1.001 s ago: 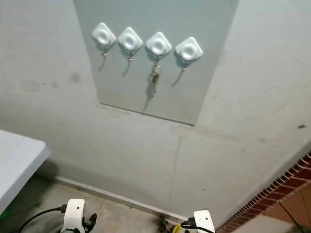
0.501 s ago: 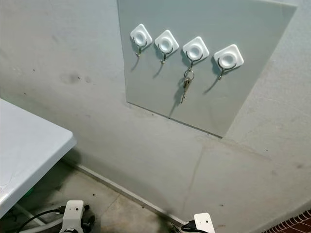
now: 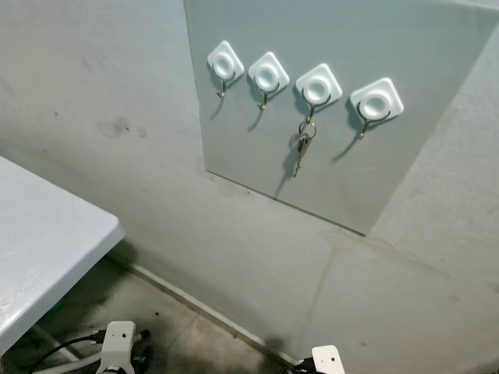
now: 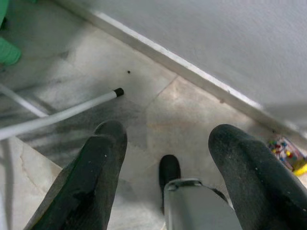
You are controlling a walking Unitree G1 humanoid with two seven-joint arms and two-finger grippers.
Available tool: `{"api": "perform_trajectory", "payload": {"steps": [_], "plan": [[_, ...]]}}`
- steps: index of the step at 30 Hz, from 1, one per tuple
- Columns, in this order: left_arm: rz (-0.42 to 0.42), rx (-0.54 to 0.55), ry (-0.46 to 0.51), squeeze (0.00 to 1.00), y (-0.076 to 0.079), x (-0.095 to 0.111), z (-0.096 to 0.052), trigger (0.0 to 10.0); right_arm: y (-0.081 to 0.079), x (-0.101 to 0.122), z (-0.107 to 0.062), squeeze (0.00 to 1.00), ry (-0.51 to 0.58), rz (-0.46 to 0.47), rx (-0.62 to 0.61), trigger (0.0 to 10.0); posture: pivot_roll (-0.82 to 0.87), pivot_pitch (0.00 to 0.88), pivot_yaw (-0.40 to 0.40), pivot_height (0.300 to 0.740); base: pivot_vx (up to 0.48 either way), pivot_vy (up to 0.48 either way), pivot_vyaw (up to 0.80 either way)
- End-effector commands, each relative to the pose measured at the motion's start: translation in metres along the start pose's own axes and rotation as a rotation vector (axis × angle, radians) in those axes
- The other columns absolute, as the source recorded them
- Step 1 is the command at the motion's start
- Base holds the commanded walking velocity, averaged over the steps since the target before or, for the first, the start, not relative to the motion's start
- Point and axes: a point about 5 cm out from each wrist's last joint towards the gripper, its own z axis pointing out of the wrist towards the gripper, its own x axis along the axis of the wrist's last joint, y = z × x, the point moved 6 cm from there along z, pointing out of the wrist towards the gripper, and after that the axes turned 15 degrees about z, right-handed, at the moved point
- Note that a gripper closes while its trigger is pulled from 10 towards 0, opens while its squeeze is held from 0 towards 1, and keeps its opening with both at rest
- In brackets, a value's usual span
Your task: Hang keys on a hook
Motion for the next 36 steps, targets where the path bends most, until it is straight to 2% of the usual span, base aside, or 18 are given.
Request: {"api": "perform_trajectory", "payload": {"steps": [1,36], "plan": [[0.003,0.006,-0.017,0.0,-0.0038,-0.0067,-0.0018,10.0,-0.0037,0.0028,0.001,0.0,0.003,0.002,0.009,10.0,-0.08,0.0,-0.019,0.74,0.0,0.0,0.8],[0.002,0.005,-0.022,0.0,-0.0044,-0.0076,-0.0018,10.0,-0.0061,0.0025,0.0012,0.0,-0.005,-0.017,0.026,10.0,-0.08,0.0,-0.027,0.74,0.0,0.0,0.8]]}}
